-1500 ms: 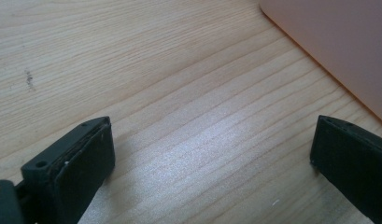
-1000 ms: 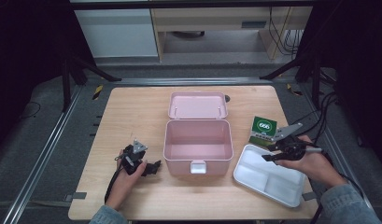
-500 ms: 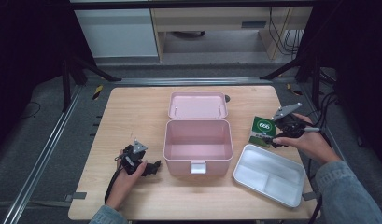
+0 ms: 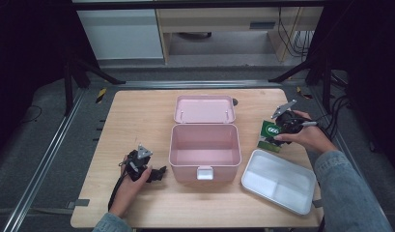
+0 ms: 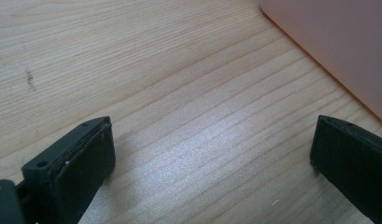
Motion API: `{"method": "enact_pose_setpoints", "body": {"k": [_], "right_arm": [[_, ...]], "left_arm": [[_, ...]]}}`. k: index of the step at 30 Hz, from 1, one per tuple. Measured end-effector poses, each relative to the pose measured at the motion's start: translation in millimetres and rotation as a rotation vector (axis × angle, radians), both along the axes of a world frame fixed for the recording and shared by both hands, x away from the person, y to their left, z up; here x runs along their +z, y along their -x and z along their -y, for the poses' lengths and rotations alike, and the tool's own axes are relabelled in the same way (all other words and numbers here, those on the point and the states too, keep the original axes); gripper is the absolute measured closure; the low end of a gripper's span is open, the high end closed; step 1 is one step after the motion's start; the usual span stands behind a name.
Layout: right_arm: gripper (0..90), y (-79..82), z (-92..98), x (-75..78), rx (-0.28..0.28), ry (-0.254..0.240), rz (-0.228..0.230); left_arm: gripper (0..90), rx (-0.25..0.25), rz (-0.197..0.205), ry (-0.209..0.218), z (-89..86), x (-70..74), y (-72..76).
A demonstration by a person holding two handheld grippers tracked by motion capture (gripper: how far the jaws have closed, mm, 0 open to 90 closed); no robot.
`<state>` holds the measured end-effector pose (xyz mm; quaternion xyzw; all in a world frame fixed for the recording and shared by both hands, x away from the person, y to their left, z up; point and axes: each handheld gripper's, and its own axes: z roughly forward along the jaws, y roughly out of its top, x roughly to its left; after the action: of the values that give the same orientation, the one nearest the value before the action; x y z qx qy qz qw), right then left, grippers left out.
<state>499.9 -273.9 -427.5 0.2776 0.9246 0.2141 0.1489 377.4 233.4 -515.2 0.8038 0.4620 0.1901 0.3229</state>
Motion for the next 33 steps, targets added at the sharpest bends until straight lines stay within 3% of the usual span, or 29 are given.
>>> {"method": "enact_pose_setpoints", "body": {"k": [3,9,13,22,33], "right_arm": [[7.7,-4.7,-1.6,-4.7,0.0,0.013,0.009],[6.8,-11.7,-7.8,-14.1,-0.052,0.052,-0.023],[7.3,-14.2,-10.4,-16.1,-0.105,0.044,-0.042],[10.7,-20.7,-6.6,-21.0,-0.128,0.017,-0.091],[16.8,-19.2,-4.0,-19.7,-0.115,-0.013,-0.1]], "left_arm": [[0.0,0.0,0.0,0.0,0.0,0.0,0.0],[0.0,-0.001,0.0,0.0,0.0,0.0,0.0],[0.0,-0.001,0.0,0.0,-0.1,0.0,0.1],[0.0,-0.003,0.001,0.0,-0.1,-0.1,0.1],[0.0,-0.004,0.001,0.0,-0.2,-0.1,0.3]]}}
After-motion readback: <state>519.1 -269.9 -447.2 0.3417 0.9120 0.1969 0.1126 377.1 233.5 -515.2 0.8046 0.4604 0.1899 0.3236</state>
